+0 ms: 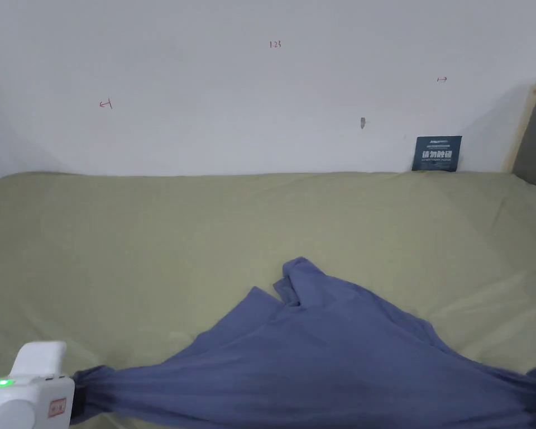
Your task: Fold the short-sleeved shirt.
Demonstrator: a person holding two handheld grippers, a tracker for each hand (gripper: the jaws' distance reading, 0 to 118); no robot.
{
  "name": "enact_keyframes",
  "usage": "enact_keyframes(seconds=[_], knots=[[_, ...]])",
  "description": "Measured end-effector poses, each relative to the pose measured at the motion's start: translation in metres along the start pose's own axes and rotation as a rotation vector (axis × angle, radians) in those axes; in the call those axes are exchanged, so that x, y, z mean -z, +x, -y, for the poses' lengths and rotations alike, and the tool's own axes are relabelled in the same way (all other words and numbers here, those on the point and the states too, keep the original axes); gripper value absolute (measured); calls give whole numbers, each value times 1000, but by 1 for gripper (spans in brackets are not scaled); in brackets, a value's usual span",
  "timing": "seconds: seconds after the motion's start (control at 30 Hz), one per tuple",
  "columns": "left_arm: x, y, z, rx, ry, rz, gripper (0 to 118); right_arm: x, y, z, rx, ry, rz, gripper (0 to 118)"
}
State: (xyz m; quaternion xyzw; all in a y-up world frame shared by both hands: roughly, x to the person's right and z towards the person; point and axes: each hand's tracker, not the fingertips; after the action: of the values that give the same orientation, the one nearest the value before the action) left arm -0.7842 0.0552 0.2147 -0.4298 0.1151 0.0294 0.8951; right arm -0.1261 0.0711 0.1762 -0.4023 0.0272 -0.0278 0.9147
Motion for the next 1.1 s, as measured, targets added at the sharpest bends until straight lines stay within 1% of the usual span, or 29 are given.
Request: enact_keyframes(seconds=[0.1, 0.13, 0.23, 0.3, 0.33, 0.37, 0.4, 0.43, 0.47, 0.5, 0.53, 0.57, 0.6, 0.67, 0.7, 0.73, 0.77, 0.8, 0.83, 0.87, 0.93, 0.97, 1.03, 1.1], knots=[[-10, -3, 20, -33, 2, 6, 0, -7, 6, 30, 22, 7, 18, 10], [-11, -4, 23, -40, -1, 5, 0, -8, 8, 35, 52, 17, 33, 10], [-8, -4, 29, -36, -12, 13, 0, -7, 14, 42, 88, 22, 26, 11], [-6, -4, 31, -42, -19, 11, 0, 0, 17, 43, 87, 19, 27, 11], [-5, -5, 32, -52, -15, 17, 0, -1, 17, 42, 89, 29, 30, 13], [-6, -4, 32, -63, -13, 23, 2, -2, 15, 39, 82, 25, 30, 26], [-7, -5, 33, -77, -8, 36, 14, -4, 9, 38, 64, 29, 44, 57], [-8, -6, 31, -77, -10, 43, 47, -5, 7, 36, 45, 43, 73, 88], [-10, -7, 31, -84, -10, 41, 90, -10, 4, 34, 43, 59, 65, 107], [-17, -5, 31, -95, 14, 41, 118, -17, -1, 30, 39, 102, 49, 112], [-28, -2, 30, -111, 79, 46, 116, -24, -7, 26, 38, 117, 41, 111], [-37, 2, 29, -123, 94, 46, 116, -31, -14, 22, 37, 137, 16, 112], [-47, 6, 27, -126, 110, 68, 116, -37, -20, 19, 36, 160, 11, 112], [-82, 23, 28, -121, 224, 77, 114, -55, -41, 15, 5, 243, 21, 110], [-95, 30, 30, -116, 280, 71, 105, -64, -49, 15, 8, 293, 4, 102], [-112, 39, 32, -110, 334, 69, 91, -75, -60, 16, 16, 350, 1, 84], [-127, 44, 35, -113, 395, 59, 70, -85, -72, 17, 0, 398, -1, 59], [-137, 49, 37, -110, 427, 54, 16, -93, -82, 19, 3, 429, 0, 7], [-144, 56, 40, -89, 439, 51, 0, -99, -91, 20, 3, 445, -10, 1], [-152, 61, 44, -99, 484, 31, 0, -106, -101, 21, 3, 486, -2, 1], [-159, 62, 48, -69, 497, 48, 0, -114, -118, 24, -61, 494, -13, 1], [-162, 63, 50, -63, 495, 34, 0, -117, -126, 25, -68, 500, 8, 1], [-168, 65, 58, -66, 524, 24, 0, -123, -138, 29, -85, 521, 5, 1], [-173, 59, 62, -78, 535, 12, 0, -124, -149, 39, -92, 547, 23, 1]])
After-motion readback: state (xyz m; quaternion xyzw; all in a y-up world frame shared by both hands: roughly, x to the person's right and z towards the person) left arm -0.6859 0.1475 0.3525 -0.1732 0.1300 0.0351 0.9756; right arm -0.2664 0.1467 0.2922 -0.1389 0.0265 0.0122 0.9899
